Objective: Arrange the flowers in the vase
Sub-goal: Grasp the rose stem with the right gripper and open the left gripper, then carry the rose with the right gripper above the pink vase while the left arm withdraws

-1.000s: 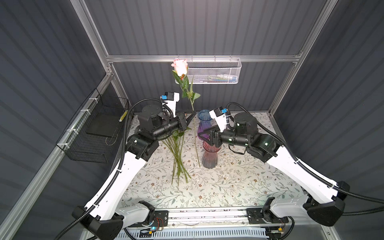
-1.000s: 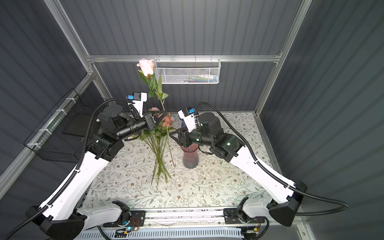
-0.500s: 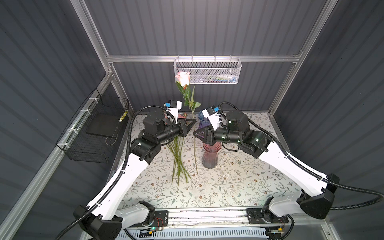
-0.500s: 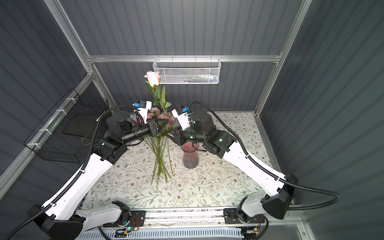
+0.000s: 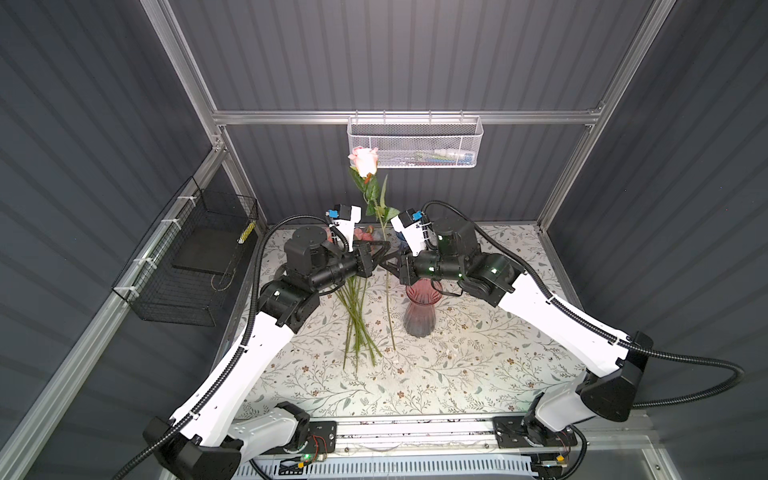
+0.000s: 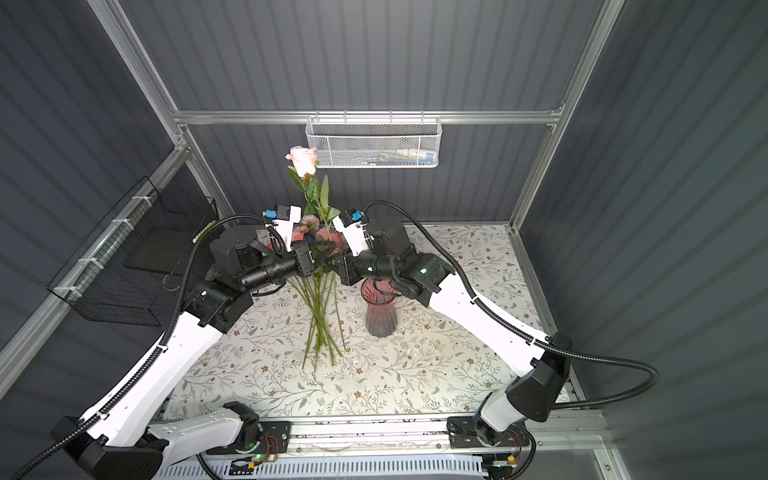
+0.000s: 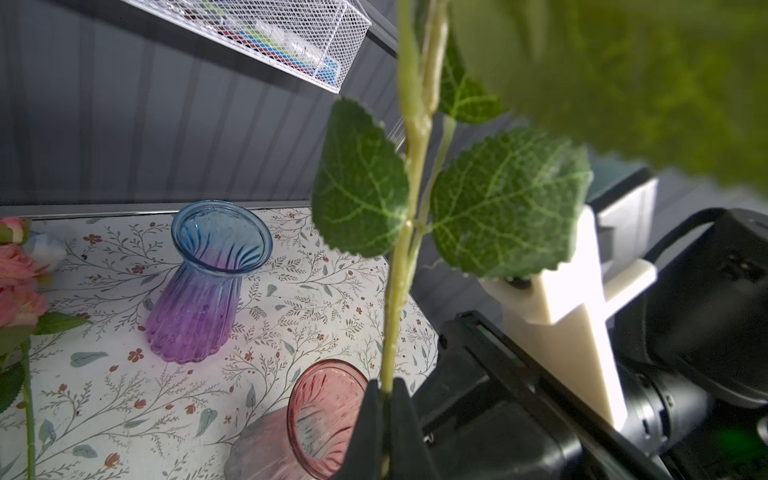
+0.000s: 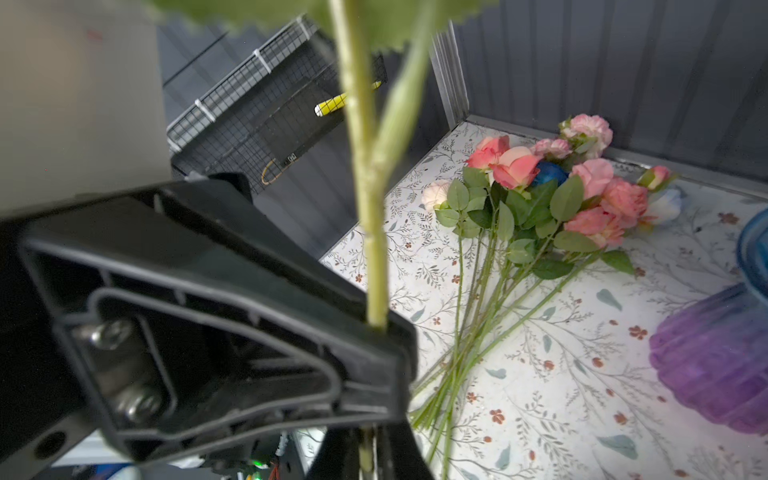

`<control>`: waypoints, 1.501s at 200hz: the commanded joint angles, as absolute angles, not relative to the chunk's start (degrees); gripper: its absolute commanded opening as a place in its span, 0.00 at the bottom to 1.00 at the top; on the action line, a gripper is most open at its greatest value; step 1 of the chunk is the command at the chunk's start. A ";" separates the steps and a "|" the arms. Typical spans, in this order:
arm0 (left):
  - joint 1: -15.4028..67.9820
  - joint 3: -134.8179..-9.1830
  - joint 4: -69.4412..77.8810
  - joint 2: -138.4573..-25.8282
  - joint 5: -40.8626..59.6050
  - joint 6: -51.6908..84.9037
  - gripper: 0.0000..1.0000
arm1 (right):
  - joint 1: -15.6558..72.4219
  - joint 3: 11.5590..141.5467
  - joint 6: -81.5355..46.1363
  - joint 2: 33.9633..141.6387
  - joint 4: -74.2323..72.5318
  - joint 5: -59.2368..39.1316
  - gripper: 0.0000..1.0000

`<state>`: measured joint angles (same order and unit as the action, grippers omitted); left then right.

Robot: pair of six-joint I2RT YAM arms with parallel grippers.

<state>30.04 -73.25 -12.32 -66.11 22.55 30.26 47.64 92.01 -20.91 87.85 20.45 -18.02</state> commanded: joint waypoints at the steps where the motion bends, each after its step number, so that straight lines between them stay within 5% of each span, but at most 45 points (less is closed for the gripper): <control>1: 30.41 -72.78 -10.91 -64.41 22.91 29.82 0.00 | 47.55 93.53 -20.83 87.91 20.13 -18.68 0.02; 29: 30.37 -72.62 -10.99 -64.09 21.51 29.23 0.10 | 47.71 92.93 -21.09 87.39 19.65 -18.55 0.00; 50: 30.33 -72.72 -11.54 -63.18 19.47 28.43 0.51 | 47.85 92.23 -21.09 86.79 19.35 -18.04 0.00; 63: 30.38 -72.78 -12.40 -61.87 15.97 27.44 0.69 | 47.99 91.83 -21.05 86.31 19.09 -17.95 0.00; 95: 30.32 -72.25 -14.96 -56.65 6.65 24.35 0.91 | 48.17 92.00 -20.30 85.24 18.90 -16.63 0.00; 153: 30.32 -65.61 -23.10 -47.84 -13.59 24.77 0.99 | 47.74 100.71 -11.85 81.92 23.90 -4.55 0.00; 208: 30.31 -60.29 -24.74 -43.71 -15.43 27.02 0.99 | 43.55 102.57 -6.02 79.94 19.82 4.69 0.00; 300: 30.32 -55.84 -24.10 -44.72 -13.62 29.24 0.99 | 38.70 82.37 -8.10 77.59 6.74 4.59 0.00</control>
